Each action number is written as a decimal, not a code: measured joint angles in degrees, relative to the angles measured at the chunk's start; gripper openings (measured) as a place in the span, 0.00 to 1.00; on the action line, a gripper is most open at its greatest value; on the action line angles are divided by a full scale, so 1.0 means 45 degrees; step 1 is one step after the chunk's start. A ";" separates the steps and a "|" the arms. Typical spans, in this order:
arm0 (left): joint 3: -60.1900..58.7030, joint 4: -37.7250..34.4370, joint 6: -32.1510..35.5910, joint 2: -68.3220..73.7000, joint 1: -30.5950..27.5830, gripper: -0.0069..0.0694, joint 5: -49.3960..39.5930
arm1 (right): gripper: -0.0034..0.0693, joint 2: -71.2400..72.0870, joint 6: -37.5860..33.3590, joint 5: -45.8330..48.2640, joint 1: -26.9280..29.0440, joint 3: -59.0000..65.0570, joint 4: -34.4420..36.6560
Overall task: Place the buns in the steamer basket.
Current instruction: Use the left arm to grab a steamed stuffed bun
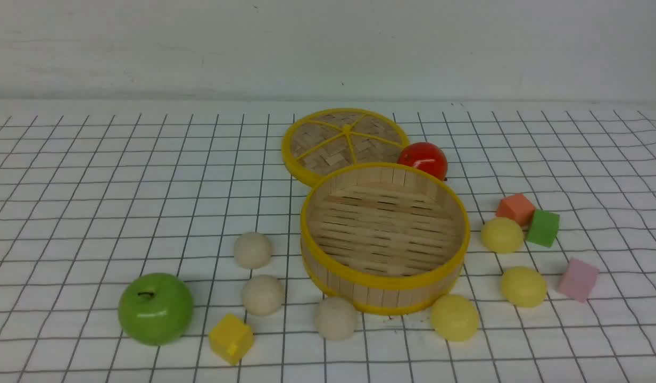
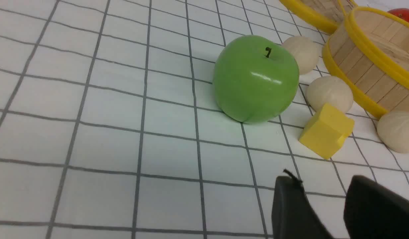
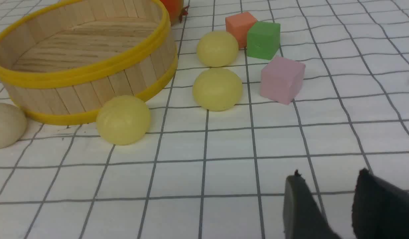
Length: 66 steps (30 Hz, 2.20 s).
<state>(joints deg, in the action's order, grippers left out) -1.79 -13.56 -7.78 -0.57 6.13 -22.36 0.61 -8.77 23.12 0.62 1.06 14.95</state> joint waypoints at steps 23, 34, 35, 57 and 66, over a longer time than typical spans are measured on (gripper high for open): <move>0.0000 -0.1553 -0.0852 0.0000 0.0000 0.40 0.1025 | 0.38 0.0000 0.0000 0.0000 0.0000 0.0000 0.0000; 0.0876 -0.7248 -0.2491 0.0000 0.0000 0.32 0.4464 | 0.38 0.0000 0.0000 0.0000 0.0000 0.0000 0.0000; 0.0876 -0.7196 -0.2491 0.0000 0.0000 0.31 0.4370 | 0.38 0.0000 0.0000 0.0000 0.0000 0.0000 0.0000; 1.1629 -0.0960 0.1411 1.5765 0.2313 0.07 -0.6691 | 0.38 0.0000 0.0000 0.0000 0.0000 0.0000 0.0000; 1.4488 0.0835 0.0101 1.9733 0.4834 0.07 -0.5136 | 0.38 0.0000 0.0000 0.0000 0.0000 0.0000 0.0000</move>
<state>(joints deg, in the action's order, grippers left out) 63.41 -9.80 -7.32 88.22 27.88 -45.47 0.61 -8.77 23.12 0.62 1.06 14.95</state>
